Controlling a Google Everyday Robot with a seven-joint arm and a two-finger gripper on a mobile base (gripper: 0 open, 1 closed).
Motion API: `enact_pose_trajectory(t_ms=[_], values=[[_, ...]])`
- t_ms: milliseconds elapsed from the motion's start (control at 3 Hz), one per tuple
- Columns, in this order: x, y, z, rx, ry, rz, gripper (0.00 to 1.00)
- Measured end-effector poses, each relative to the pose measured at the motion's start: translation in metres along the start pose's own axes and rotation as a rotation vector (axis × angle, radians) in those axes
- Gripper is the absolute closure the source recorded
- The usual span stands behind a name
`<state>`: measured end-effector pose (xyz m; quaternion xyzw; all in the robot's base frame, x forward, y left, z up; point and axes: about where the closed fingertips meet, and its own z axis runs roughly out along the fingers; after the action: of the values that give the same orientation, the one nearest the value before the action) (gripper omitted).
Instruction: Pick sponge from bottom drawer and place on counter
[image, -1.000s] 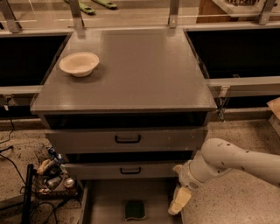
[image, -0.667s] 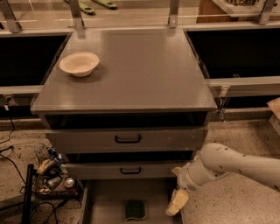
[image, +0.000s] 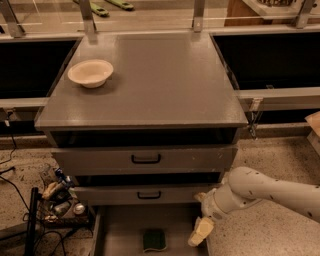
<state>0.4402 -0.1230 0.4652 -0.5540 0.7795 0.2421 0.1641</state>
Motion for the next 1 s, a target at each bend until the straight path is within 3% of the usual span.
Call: enact_pose_trajectory(t_ms=[333, 1000], values=[[0.002, 0.001, 0.003, -0.009, -0.012, -0.003, 0.0], [0.044, 0.016, 0.065, -0.075, -0.068, 0.076, 0.0]])
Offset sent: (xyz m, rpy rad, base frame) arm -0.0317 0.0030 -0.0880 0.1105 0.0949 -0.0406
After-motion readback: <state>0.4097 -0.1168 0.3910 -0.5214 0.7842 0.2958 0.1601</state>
